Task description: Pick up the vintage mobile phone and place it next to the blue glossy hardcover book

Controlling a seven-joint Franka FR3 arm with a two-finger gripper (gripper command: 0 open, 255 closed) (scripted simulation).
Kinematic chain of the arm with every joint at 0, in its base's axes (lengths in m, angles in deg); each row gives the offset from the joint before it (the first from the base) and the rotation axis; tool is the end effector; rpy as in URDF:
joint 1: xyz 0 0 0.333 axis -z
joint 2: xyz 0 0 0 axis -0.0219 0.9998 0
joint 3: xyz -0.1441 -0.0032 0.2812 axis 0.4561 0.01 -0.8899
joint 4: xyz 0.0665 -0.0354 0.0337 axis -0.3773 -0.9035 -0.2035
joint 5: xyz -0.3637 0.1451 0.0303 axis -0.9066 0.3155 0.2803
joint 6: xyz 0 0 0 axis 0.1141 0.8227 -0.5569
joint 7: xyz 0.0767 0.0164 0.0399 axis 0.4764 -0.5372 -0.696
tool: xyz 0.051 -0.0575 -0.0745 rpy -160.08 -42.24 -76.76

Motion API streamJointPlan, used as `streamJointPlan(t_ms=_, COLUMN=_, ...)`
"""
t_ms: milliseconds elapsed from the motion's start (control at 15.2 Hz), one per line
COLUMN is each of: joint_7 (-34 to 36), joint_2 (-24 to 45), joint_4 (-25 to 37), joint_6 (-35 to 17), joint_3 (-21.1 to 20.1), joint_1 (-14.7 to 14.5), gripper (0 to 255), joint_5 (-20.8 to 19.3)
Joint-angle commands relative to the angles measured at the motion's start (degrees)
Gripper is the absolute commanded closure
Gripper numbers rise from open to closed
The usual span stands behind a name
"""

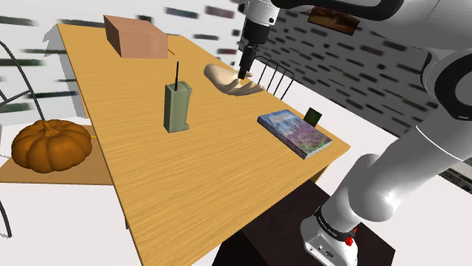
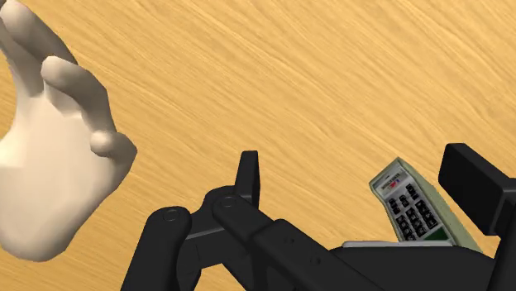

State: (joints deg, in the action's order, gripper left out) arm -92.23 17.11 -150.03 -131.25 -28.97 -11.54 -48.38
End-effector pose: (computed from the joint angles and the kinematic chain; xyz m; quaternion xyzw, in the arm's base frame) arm 0.4871 0.1337 0.6297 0.9505 0.3096 0.0235 0.0109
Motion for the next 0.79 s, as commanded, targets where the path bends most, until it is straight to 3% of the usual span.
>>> streamJointPlan(t_ms=0, joint_7=-1.61, joint_2=4.24, joint_4=4.11, joint_6=0.46, joint_3=-1.04, joint_1=-1.05, gripper=0, joint_5=-0.36)
streamJointPlan(t_ms=726, joint_7=-8.67, joint_2=25.68, joint_4=28.84, joint_6=7.42, joint_3=-7.38, joint_1=-8.22, gripper=0, joint_5=-4.87)
